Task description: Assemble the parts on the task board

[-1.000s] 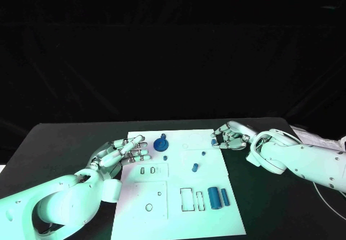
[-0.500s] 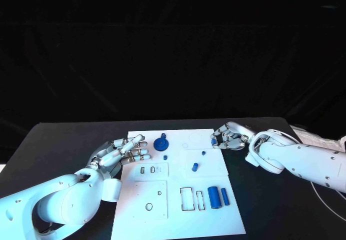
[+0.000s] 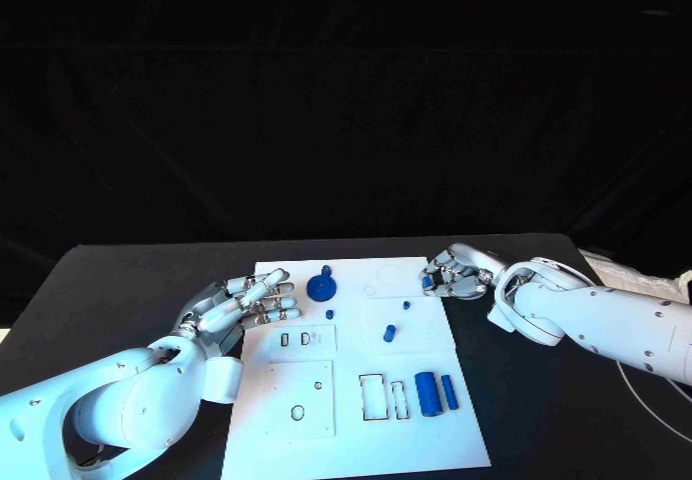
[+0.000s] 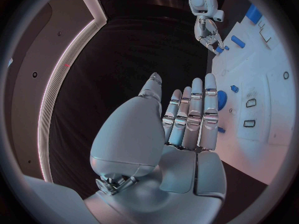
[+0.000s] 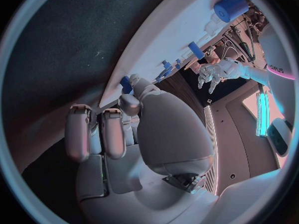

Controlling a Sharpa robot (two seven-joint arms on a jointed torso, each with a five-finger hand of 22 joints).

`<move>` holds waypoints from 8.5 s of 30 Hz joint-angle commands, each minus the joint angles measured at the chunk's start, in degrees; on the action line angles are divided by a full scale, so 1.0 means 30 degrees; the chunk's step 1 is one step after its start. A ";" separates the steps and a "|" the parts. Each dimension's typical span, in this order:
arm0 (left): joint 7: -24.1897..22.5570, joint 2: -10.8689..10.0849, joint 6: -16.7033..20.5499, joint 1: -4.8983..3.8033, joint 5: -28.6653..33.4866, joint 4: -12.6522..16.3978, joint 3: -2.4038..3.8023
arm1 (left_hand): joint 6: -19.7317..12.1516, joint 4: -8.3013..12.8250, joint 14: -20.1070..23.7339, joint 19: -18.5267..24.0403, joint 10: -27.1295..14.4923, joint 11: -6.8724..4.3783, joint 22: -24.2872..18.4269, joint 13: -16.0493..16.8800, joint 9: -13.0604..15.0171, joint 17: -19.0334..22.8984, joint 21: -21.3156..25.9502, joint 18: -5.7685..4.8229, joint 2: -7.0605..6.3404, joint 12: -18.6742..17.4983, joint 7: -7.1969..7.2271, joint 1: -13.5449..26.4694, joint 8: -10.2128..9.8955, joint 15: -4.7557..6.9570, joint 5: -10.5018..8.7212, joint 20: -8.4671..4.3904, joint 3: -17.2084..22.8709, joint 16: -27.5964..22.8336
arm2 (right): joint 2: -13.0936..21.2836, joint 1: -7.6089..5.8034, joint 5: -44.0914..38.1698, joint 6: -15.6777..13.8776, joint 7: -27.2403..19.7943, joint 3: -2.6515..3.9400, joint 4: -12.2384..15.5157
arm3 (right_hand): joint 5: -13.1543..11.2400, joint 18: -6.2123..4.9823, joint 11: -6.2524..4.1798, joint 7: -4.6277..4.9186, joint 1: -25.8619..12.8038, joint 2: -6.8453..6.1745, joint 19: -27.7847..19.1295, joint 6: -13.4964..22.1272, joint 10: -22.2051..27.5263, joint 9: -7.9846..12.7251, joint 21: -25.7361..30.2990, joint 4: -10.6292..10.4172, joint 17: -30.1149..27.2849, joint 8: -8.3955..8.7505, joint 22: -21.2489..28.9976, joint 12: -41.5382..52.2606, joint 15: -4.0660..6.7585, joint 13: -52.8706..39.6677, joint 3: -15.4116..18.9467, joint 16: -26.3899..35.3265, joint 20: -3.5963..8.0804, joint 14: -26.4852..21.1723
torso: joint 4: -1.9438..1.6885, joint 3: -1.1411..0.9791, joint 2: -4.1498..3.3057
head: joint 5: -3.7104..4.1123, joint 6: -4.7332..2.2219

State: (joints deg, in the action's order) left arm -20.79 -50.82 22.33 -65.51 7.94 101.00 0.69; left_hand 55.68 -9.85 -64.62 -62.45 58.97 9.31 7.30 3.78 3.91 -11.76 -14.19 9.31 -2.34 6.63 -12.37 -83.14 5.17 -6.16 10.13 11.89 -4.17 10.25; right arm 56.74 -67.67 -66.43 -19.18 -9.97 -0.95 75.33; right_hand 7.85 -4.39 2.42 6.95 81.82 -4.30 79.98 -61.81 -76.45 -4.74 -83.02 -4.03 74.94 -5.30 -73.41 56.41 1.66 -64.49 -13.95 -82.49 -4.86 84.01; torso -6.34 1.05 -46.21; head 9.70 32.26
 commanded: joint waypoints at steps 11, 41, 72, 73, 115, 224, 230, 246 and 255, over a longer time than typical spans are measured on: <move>-0.0028 0.0012 -0.0426 -0.0012 0.0026 0.0105 0.0011 | -0.0063 0.0122 0.0017 -0.0110 -0.0125 0.0036 -0.0014 -0.0004 -0.0013 -0.0054 0.0060 0.0298 0.0183 -0.0067 0.0007 -0.0052 -0.0105 -0.0053 -0.0093 0.0045 0.0032 -0.0113 | -0.0034 0.0018 -0.0453 -0.1674 0.0723 0.0016 0.0240 | -0.1078 0.0282 -0.0594 -0.0527 -0.0014 0.0866 0.0125 -0.1418 -0.0233 -0.0320 -0.0170 0.0513 0.1068 -0.0745 -0.0191 0.0328 0.0486 -0.0273 -0.0996 -0.0182 0.0477 0.1223 | -0.0009 -0.0012 0.0009 | -0.0031 0.0044; -0.0519 0.0040 -0.0711 -0.0015 0.0026 -0.1132 0.0014 | -0.0042 0.0174 0.0150 0.0184 -0.0100 0.0052 -0.0108 0.0012 0.0013 -0.0248 0.0323 0.0257 0.0007 -0.0097 0.0015 0.0344 -0.0142 -0.0120 -0.0118 0.0106 -0.0411 -0.0274 | -0.3228 -0.0579 -0.3714 -0.1779 0.7623 0.0058 0.5869 | -0.1662 0.0189 -0.0574 -0.0488 -0.0609 0.0989 -0.0168 -0.1248 0.0242 -0.0362 0.0056 0.0938 0.0638 -0.0685 0.0284 -0.0919 0.0508 0.0521 -0.1544 0.0137 0.0564 0.1115 | -0.0239 0.0196 0.0421 | -0.0667 0.0374; -0.0397 0.0070 -0.0542 -0.0023 0.0026 -0.1445 0.0016 | -0.0015 0.0405 0.0257 0.0906 -0.0076 0.0087 -0.0274 0.0007 0.0014 -0.0451 0.0773 0.0223 0.0200 -0.0129 -0.0007 0.0286 -0.0180 -0.0205 -0.0111 0.0210 -0.0596 -0.0445 | -0.5804 0.0927 -0.6442 0.0198 0.9706 -0.0114 0.5373 | -0.1606 0.0142 -0.0578 -0.0499 -0.1259 0.0695 -0.0285 -0.1219 0.0246 -0.0365 0.0177 0.0940 0.0377 -0.0638 0.0505 -0.1110 0.0506 0.0611 -0.1561 0.0346 0.0549 0.1063 | -0.0243 0.0204 0.0437 | -0.0851 0.0764; -0.0390 0.0068 -0.0546 -0.0023 0.0026 -0.1448 0.0016 | -0.0022 0.0418 0.0262 0.0920 -0.0086 0.0090 -0.0276 0.0006 0.0012 -0.0457 0.0781 0.0225 0.0215 -0.0136 -0.0011 0.0272 -0.0186 -0.0208 -0.0110 0.0213 -0.0592 -0.0452 | -0.5773 0.0930 -0.6496 0.0227 0.9730 -0.0114 0.5384 | -0.1605 0.0142 -0.0578 -0.0500 -0.1264 0.0688 -0.0283 -0.1221 0.0239 -0.0365 0.0176 0.0944 0.0377 -0.0639 0.0502 -0.1096 0.0507 0.0599 -0.1559 0.0346 0.0549 0.1063 | -0.0250 0.0199 0.0440 | -0.0849 0.0792; -0.0107 0.0104 -0.0617 -0.0020 -0.0108 -0.1299 0.0015 | -0.0077 0.0653 0.0287 0.0984 -0.0168 0.0117 -0.0277 -0.0004 0.0002 -0.0539 0.0824 0.0254 0.0439 -0.0191 -0.0044 0.0006 -0.0235 -0.0221 -0.0097 0.0245 -0.0476 -0.0517 | -0.5767 0.0945 -0.7398 0.1203 0.9962 -0.0230 0.5139 | -0.1027 0.0030 -0.0246 -0.0067 -0.2435 -0.0807 -0.0619 -0.0179 0.1503 -0.0055 0.0547 0.0861 -0.0080 0.0133 0.1121 -0.4337 0.0265 0.2896 -0.0795 0.0770 0.0375 0.0964 | -0.0265 0.0234 0.0447 | -0.0978 0.0990; 1.9740 0.7836 -1.0252 -0.3190 -2.1050 -0.8838 -0.0788 | 0.0515 -0.2257 -0.8460 -0.8240 0.6139 -0.3772 2.5155 2.0516 0.8624 -2.6080 -2.3655 -0.2523 0.2022 2.0838 0.3495 0.4903 0.9529 0.3838 -0.2361 -0.3646 -0.3727 2.6583 | -0.0359 -0.2611 0.5817 -0.1011 0.2429 -0.0078 0.5839 | 0.1525 -0.0028 -0.0156 -0.0030 -0.2189 0.0497 -0.0681 0.0012 0.1251 -0.0087 0.0749 -0.0600 -0.0147 -0.0089 0.1364 -0.1289 0.0166 0.1451 0.3068 0.1132 0.0235 0.0954 | -0.0010 -0.0096 0.1138 | -0.1869 0.2123; 1.9652 0.7923 -1.0211 -0.3188 -2.1051 -0.8843 -0.0789 | 0.0486 -0.2267 -0.8460 -0.8249 0.6177 -0.3784 2.5189 2.0588 0.8754 -2.6080 -2.3676 -0.2529 0.2033 2.0904 0.3510 0.4891 0.9623 0.3848 -0.2363 -0.3654 -0.3743 2.6583 | -0.0412 -0.2610 0.5829 -0.0963 0.2464 -0.0078 0.5791 | 0.1525 -0.0028 -0.0155 -0.0028 -0.2212 0.0497 -0.0679 0.0007 0.1250 -0.0089 0.0749 -0.0618 -0.0142 -0.0090 0.1361 -0.1286 0.0164 0.1451 0.3090 0.1130 0.0236 0.0955 | -0.0014 -0.0073 0.1122 | -0.1755 0.2081; 1.9736 0.8492 -1.0772 -0.3194 -2.1051 -0.9349 -0.0803 | 0.0384 -0.2246 -0.8460 -0.8272 0.6207 -0.3815 2.5273 2.0671 0.9091 -2.6080 -2.3727 -0.2545 0.2120 2.0973 0.3546 0.4795 0.9848 0.3872 -0.2352 -0.3676 -0.3748 2.6583 | -0.0516 -0.2598 0.6165 -0.0660 0.2578 -0.0100 0.5654 | 0.1477 -0.0035 -0.0165 -0.0045 -0.2239 0.0526 -0.0699 -0.0051 0.1274 -0.0106 0.0768 -0.0654 -0.0155 -0.0116 0.1398 -0.1338 0.0164 0.1502 0.3134 0.1144 0.0238 0.0953 | 0.0044 -0.0082 0.1101 | -0.1788 0.2076; 1.9620 0.8585 -1.0906 -0.3202 -2.1051 -0.9544 -0.0802 | 0.0141 -0.2159 -0.8460 -0.8276 0.6192 -0.3834 2.5334 2.0726 0.9574 -2.6080 -2.3755 -0.2553 0.2233 2.1002 0.3562 0.4165 1.0099 0.3887 -0.2310 -0.3695 -0.3600 2.6583 | -0.0476 -0.2594 0.6063 -0.0636 0.2665 -0.0116 0.5701 | 0.1431 -0.0036 -0.0181 -0.0064 -0.2194 0.0539 -0.0701 -0.0082 0.1259 -0.0116 0.0772 -0.0637 -0.0139 -0.0129 0.1402 -0.1307 0.0172 0.1485 0.3149 0.1136 0.0241 0.0958 | 0.0002 -0.0083 0.1123 | -0.1872 0.2079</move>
State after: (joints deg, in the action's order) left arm 38.45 -25.27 -8.94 -75.09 -55.05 72.40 -1.74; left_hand 56.48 -16.57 -83.99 -84.05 77.20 -2.16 74.92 65.91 32.54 -74.95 -85.15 2.68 4.29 69.42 -1.72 -70.18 35.21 5.22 3.29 1.35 -14.99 89.86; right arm 55.32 -75.48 -47.90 -22.05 -2.20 -1.29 92.33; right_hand 12.10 -4.39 2.02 6.80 75.33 -3.10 78.17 -61.77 -72.94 -5.03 -81.01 -5.93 74.50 -5.30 -69.27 52.71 1.65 -60.03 -4.91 -79.24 -4.21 84.02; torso -6.32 0.79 -42.85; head 4.19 38.54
